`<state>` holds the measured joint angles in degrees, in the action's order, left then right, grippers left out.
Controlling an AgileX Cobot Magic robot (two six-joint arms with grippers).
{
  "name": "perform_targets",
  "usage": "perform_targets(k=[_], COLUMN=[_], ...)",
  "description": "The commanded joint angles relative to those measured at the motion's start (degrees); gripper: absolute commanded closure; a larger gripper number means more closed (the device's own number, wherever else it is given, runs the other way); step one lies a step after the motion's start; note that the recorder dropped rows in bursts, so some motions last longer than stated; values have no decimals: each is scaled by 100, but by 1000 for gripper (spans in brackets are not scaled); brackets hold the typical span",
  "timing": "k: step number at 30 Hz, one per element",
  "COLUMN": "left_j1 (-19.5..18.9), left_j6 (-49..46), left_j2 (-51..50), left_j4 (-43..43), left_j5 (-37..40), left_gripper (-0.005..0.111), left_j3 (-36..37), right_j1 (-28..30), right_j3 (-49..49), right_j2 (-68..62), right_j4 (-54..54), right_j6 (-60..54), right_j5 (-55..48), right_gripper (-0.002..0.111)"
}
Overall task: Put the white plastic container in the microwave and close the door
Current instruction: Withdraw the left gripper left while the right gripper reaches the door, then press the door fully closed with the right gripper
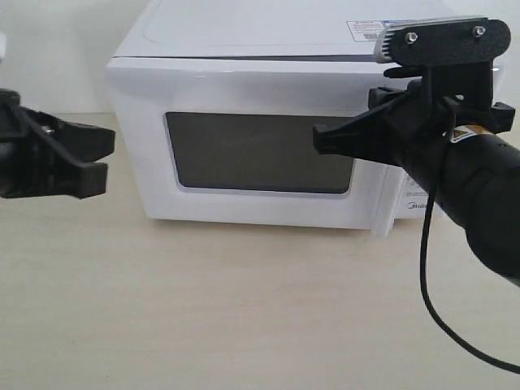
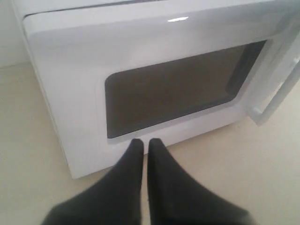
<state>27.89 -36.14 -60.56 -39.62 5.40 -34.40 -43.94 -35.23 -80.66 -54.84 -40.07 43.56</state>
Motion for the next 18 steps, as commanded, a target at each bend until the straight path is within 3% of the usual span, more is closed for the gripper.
perform_targets(k=[1,7,18], left_j1=[0,0,0], left_j6=[338,360,483], left_j2=[1066,1936,2052], left_j4=[-4,-4,-4], left_j5=[-145,-145,-137], left_gripper=[102,102,102], left_j3=[609,1187,1365], right_j1=[56,556,568], right_j3=[-49,-301,-486], right_j2=[-6,-6,-382], right_j4=[-135,-120,-114], right_j6=[-95,-145,-334], right_j5=[194,-452,-561], right_gripper=[109,109,109])
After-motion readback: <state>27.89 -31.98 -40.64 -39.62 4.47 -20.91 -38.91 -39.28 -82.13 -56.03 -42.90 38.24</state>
